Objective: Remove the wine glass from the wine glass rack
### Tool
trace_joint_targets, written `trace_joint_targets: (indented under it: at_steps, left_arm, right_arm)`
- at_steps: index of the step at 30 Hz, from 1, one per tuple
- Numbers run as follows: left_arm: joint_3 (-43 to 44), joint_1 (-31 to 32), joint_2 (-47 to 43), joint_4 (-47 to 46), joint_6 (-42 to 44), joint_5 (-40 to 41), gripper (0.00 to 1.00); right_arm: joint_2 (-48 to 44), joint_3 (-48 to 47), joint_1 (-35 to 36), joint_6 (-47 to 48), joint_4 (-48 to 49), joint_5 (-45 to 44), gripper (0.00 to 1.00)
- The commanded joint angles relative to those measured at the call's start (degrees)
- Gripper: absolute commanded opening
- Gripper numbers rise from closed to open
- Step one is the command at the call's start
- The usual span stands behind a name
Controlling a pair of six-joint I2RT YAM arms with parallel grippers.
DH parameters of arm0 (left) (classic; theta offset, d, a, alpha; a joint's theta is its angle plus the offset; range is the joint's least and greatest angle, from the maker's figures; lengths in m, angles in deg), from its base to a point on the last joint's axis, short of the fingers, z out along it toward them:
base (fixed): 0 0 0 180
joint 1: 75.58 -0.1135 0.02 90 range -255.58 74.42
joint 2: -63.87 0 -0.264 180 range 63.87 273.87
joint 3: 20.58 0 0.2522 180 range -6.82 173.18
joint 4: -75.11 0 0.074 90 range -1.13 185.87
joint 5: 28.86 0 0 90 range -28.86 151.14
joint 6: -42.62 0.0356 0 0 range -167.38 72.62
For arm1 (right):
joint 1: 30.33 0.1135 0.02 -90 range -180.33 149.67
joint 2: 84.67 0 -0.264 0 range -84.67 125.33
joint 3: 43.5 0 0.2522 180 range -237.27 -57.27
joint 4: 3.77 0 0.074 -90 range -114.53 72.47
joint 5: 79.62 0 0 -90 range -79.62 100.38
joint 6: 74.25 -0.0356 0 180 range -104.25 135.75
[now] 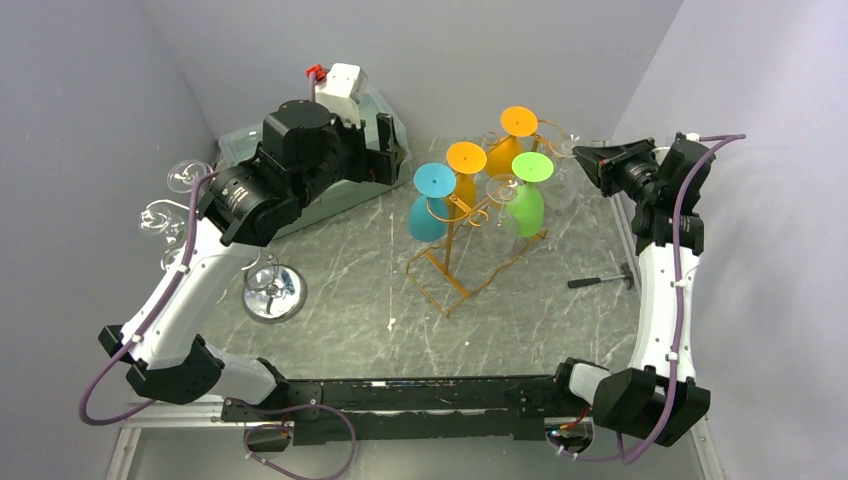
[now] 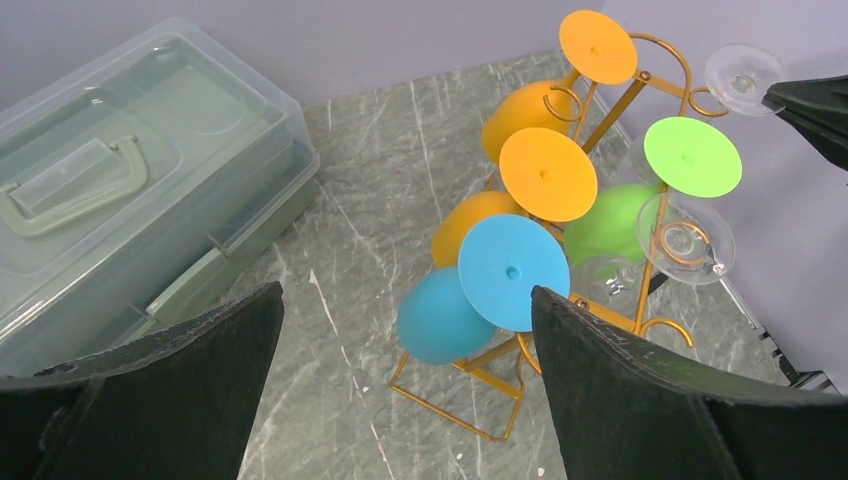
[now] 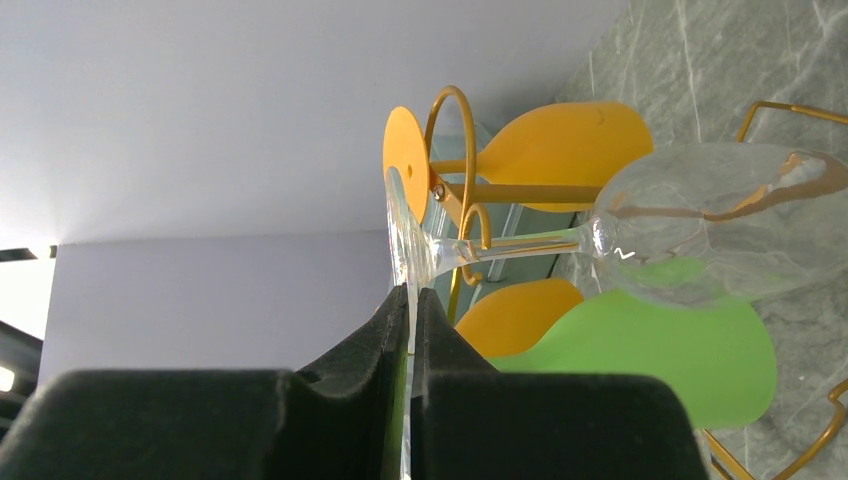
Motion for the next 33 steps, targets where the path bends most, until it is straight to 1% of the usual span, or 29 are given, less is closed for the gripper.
trace_joint_targets:
  at_steps: [1, 20, 24, 28, 33]
  left_arm:
    - [-0.72, -0.28, -1.81, -2.80, 0.64, -1.15, 0.99]
    - [-2.79, -0.46, -2.50, -4.56, 1.87, -5.76, 0.99]
    - [-3.81, -0.50, -2.85, -6.64, 2.86, -9.47, 0.99]
    - [-3.57, -0.51, -1.99, -9.33, 3.65, -15.07, 0.99]
    - [-2.78, -0.40, 0.77, -16.92, 3.93, -25.14, 0.99]
  right_arm:
    - [-2.07, -2.98, -0.50, -1.12, 3.31, 0.36, 0.00]
    - [-4.83, -4.03, -0.50, 0.27, -1.09, -2.60, 0.00]
    - [-5.17, -6.45, -0.48, 2.28, -4.35, -4.25, 0.00]
    - [-5.86, -10.13, -0.50, 4.97, -9.25, -6.41, 0.00]
    - [-5.74, -16.34, -0.48, 6.84, -14.02, -8.13, 0.00]
